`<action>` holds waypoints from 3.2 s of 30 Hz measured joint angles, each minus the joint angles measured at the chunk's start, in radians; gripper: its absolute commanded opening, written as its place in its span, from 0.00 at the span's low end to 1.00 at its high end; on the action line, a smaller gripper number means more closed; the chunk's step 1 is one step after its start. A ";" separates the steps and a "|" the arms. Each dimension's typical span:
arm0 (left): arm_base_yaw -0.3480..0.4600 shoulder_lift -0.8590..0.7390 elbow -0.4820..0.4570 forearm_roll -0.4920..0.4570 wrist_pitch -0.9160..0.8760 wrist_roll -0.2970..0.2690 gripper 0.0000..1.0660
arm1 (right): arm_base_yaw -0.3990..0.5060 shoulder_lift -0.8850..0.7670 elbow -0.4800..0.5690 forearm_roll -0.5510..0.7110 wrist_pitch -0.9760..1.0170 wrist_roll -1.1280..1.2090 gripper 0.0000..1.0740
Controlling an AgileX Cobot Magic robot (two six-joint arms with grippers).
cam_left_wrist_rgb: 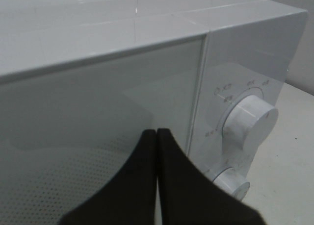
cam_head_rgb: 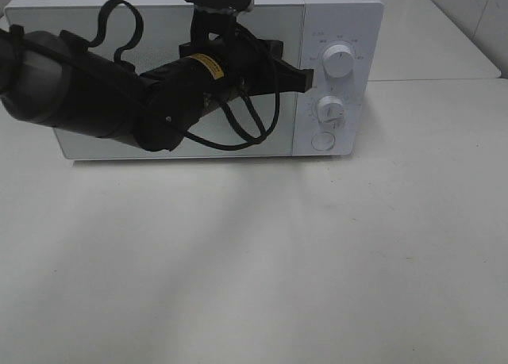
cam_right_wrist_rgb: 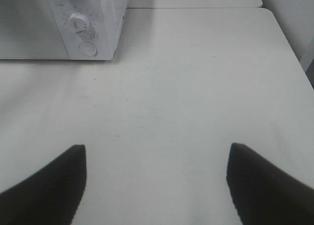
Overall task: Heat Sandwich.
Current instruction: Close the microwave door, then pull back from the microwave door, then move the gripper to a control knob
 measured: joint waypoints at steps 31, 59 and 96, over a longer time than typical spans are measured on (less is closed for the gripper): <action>0.022 -0.067 0.139 -0.062 -0.046 -0.007 0.00 | 0.000 0.000 0.000 0.000 -0.001 0.000 0.71; 0.028 -0.384 0.546 0.206 0.033 -0.461 0.94 | 0.000 0.000 0.000 0.000 -0.001 0.000 0.71; 0.260 -0.687 0.222 0.276 1.579 -0.288 0.94 | 0.000 0.000 0.000 0.000 -0.001 0.000 0.71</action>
